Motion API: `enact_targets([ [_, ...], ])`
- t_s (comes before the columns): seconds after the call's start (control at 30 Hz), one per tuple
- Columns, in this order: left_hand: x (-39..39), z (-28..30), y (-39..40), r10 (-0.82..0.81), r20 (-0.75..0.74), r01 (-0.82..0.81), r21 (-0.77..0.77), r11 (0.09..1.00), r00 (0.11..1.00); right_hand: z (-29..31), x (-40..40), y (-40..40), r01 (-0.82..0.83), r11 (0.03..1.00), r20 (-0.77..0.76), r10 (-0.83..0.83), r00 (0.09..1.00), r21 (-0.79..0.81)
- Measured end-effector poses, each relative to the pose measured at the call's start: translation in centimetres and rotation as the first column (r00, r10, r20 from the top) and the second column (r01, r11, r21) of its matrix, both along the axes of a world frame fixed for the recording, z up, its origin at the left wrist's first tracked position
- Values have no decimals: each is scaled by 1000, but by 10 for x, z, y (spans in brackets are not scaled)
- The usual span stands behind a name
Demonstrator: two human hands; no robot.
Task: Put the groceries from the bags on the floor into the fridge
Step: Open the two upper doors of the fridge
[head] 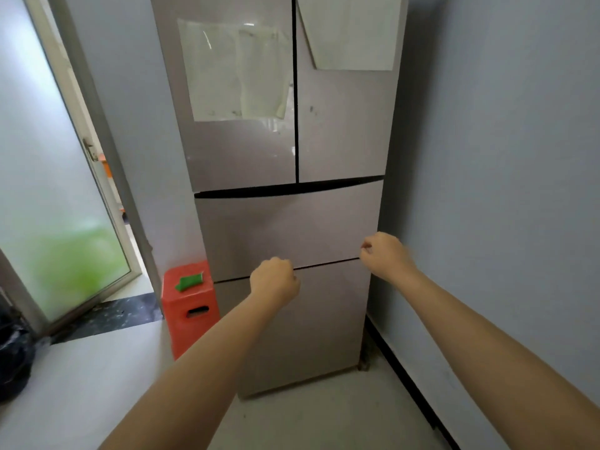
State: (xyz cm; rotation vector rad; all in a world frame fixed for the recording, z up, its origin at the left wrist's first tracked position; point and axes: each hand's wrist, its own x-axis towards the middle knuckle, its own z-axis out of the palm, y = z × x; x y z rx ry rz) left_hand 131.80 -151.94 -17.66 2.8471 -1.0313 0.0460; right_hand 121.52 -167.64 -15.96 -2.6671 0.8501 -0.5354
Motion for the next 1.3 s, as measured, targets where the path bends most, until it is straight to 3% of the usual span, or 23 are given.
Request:
enact_targets([
  [0.2, 97, 10, -100, 144, -110, -169, -268, 948, 983, 1, 115, -117, -69, 986, 47, 63, 997, 149],
  [0.3, 145, 16, -137, 219, -259, -316, -441, 840, 941, 7, 176, -157, -121, 952, 159, 78, 984, 280],
  [0.37, 174, 16, -154, 209, -400, -409, -523, 747, 893, 9, 218, -170, -164, 881, 286, 34, 958, 444],
  [0.4, 189, 14, -161, 183, -481, -460, -556, 692, 857, 8, 239, -173, -198, 793, 362, -30, 932, 576],
  [0.47, 220, 10, -178, 97, -650, -592, -608, 529, 753, 9, 275, -173, -293, 460, 426, -217, 878, 838],
  [0.53, 249, 11, -193, -36, -787, -749, -599, 283, 616, 10, 304, -176, -350, 173, 389, -345, 854, 921],
  [0.63, 280, 20, -214, -223, -860, -878, -478, 34, 459, 14, 336, -184, -413, -26, 350, -482, 803, 910],
  [0.77, 298, 26, -233, -553, -730, -912, -371, -173, 401, 10, 365, -191, -569, -176, 339, -651, 680, 803],
  [0.83, 306, 24, -240, -617, -668, -908, -344, -239, 416, 4, 371, -190, -631, -202, 371, -661, 652, 749],
  [0.97, 310, 19, -247, -582, -661, -880, -372, -295, 475, -2, 372, -189, -627, -145, 397, -661, 637, 766],
  [1.3, 282, 26, -239, -476, -706, -852, -435, -292, 524, -6, 324, -188, -579, -112, 422, -577, 699, 807],
])
